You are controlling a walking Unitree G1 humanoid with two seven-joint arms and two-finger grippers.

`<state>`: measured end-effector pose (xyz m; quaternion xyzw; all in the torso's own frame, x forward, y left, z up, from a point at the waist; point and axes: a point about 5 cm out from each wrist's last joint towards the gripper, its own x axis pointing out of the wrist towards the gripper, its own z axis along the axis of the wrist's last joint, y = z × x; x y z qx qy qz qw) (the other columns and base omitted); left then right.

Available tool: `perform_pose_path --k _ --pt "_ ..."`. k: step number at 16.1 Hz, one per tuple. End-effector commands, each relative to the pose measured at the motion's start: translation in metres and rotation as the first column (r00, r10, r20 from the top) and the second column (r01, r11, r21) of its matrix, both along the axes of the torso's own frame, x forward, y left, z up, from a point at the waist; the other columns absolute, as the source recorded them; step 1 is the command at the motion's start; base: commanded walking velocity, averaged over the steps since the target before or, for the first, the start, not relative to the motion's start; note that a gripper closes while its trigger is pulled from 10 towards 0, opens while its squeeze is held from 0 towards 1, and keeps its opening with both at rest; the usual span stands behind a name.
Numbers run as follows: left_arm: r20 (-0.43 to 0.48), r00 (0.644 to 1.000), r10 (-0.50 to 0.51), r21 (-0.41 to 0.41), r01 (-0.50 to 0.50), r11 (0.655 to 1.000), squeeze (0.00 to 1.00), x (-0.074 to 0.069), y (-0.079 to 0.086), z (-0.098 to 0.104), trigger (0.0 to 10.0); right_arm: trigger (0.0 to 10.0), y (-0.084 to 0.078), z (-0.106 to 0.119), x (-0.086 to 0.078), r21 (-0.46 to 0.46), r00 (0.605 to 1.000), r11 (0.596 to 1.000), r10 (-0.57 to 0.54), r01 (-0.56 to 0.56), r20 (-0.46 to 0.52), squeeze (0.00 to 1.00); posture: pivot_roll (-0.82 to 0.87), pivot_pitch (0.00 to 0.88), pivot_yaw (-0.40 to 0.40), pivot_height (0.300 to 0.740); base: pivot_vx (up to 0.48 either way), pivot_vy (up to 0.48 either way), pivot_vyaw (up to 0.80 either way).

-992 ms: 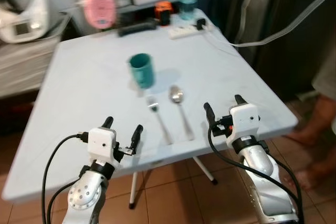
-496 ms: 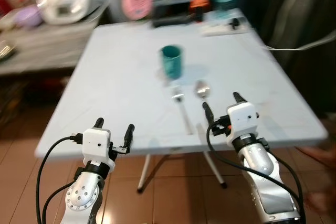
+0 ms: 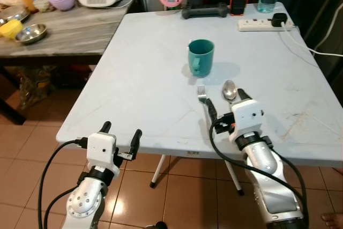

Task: Setting the table

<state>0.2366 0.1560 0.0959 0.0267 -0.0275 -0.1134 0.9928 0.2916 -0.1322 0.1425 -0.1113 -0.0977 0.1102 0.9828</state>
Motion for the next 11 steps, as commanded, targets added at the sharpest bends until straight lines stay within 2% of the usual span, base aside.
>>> perform_pose_path --k 1,6,9,11 --pt "-0.001 0.999 -0.034 0.009 0.034 0.999 0.00 -0.002 0.000 0.002 10.0 10.0 0.003 -0.003 -0.001 0.010 1.000 1.000 0.003 -0.003 -0.011 0.00 -0.13 0.116 0.131 0.740 0.000 0.000 0.00" --pt "-0.023 0.988 -0.155 0.009 0.156 0.988 0.00 -0.006 -0.010 0.001 10.0 10.0 0.006 -0.002 0.004 0.043 0.999 0.999 0.019 -0.017 -0.031 0.00 -0.13 0.121 0.135 0.740 0.000 0.000 0.00" --pt "-0.047 0.976 -0.211 -0.009 0.211 0.977 0.00 -0.009 -0.011 0.002 10.0 10.0 0.019 0.008 0.012 0.083 0.997 0.995 0.065 -0.062 -0.032 0.00 -0.13 0.135 0.140 0.740 0.000 0.000 0.00" --pt "-0.067 0.961 -0.269 -0.008 0.269 0.963 0.00 -0.010 -0.013 0.001 10.0 10.0 0.027 0.011 0.017 0.144 0.994 0.987 0.079 -0.069 -0.070 0.00 -0.13 0.137 0.140 0.740 0.000 0.000 0.00"
